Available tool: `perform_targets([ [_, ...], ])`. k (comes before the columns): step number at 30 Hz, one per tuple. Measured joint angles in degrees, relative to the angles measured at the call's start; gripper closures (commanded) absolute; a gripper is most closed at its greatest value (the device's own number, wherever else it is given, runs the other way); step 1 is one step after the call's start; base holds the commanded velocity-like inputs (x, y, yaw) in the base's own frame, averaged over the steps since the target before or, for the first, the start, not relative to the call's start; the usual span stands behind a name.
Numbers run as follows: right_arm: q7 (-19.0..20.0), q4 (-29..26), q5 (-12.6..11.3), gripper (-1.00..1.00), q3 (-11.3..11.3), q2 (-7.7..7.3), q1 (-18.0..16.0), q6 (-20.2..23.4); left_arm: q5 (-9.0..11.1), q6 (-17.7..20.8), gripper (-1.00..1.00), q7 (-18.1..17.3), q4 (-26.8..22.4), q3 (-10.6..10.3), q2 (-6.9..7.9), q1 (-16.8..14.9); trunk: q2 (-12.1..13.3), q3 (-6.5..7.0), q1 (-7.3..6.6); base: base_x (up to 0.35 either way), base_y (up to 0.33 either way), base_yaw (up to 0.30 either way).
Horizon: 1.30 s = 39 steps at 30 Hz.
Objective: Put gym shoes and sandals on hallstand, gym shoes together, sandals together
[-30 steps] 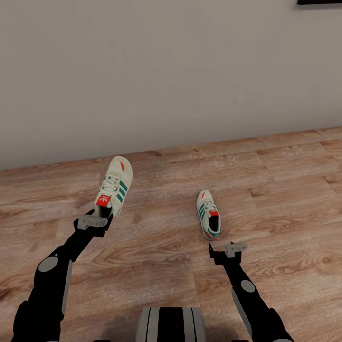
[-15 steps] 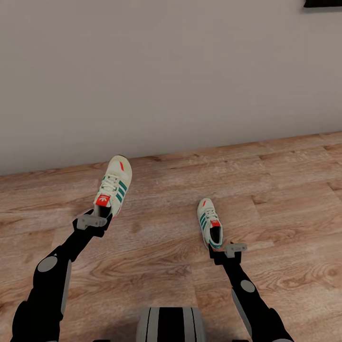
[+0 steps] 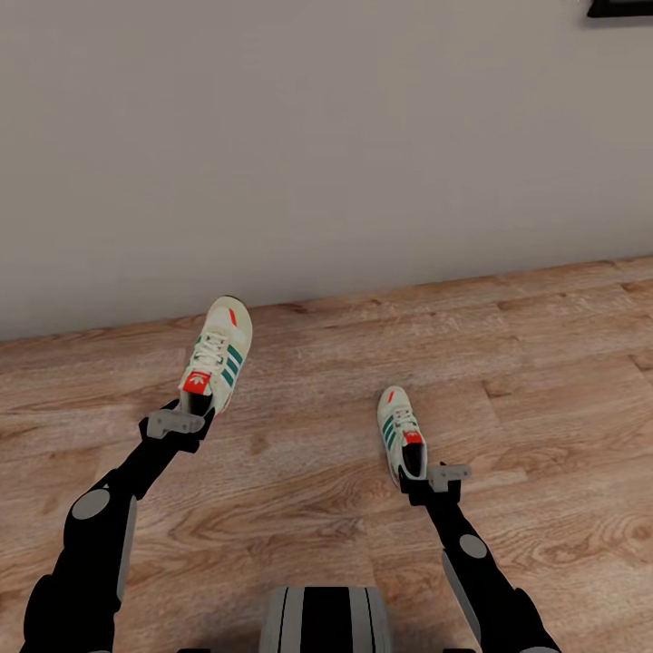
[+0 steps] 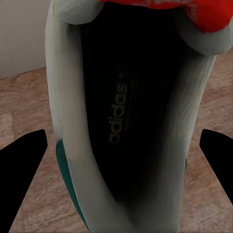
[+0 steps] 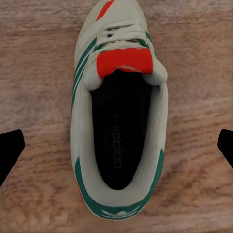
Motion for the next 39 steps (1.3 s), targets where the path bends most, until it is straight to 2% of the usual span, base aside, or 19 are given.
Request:
perform_targets([
  [6, -0.01, -0.08, -0.05, -1.0, -0.03, 0.0, 0.0, -0.01, 0.0, -0.04, 1.0, 0.0, -0.05, 0.02, -0.02, 0.0, 0.0, 0.0, 0.0, 0.003, 0.0, 0.0],
  [9, -0.07, -0.09, -0.02, -1.0, -0.09, 0.07, 0.0, 0.0, -0.07, -0.02, 1.0, -0.06, -0.28, 0.09, 0.07, 0.0, -0.04, -0.69, 0.08, 0.0, 0.0, 0.0],
  [39, -0.07, -0.43, -0.08, -1.0, -0.08, 0.08, 0.0, -0.01, -0.08, -0.02, 1.0, -0.18, -0.34, -0.01, 0.01, 0.0, -0.44, -9.85, 0.86, 0.0, 0.0, 0.0],
])
